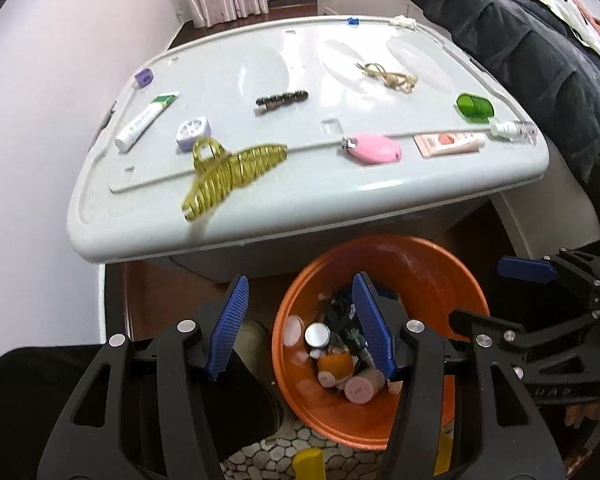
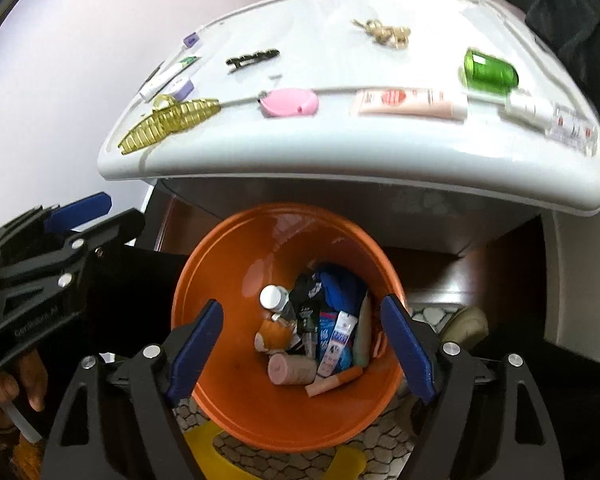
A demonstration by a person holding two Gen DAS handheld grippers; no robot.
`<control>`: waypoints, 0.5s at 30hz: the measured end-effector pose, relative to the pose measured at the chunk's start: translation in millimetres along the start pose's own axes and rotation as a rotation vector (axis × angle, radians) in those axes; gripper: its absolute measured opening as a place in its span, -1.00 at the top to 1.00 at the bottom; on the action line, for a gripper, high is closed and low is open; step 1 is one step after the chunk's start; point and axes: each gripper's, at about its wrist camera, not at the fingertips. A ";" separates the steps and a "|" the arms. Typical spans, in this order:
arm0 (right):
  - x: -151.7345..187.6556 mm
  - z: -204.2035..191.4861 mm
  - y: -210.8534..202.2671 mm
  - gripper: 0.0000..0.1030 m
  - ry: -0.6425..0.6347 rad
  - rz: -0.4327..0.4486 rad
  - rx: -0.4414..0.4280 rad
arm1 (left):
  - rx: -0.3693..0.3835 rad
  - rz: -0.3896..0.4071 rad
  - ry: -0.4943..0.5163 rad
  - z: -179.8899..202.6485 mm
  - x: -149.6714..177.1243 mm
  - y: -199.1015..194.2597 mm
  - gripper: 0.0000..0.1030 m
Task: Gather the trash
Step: 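Grasp the green-labelled white toothpaste tube with the left tool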
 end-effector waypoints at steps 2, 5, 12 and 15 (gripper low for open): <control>-9.0 -2.6 -4.5 -0.55 -0.024 0.019 0.005 | 0.004 0.006 -0.010 -2.0 -6.5 3.8 -0.05; -36.3 -2.2 -17.8 -0.55 -0.041 0.071 0.000 | 0.004 0.032 -0.034 -9.5 -15.4 4.7 -0.05; -149.1 9.3 -31.1 -0.79 -0.179 0.278 0.135 | -0.009 0.131 -0.100 -31.8 -43.8 4.5 -0.10; -180.1 14.8 9.5 -0.76 -0.265 0.243 0.187 | -0.031 0.161 -0.099 -38.6 -47.0 2.8 -0.14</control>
Point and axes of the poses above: each gripper's, at about its wrist camera, not at the fingertips, and y roughly the way its jaws point, z to its right, x to its underside, and after that the axes turned 15 degrees about z, right-handed
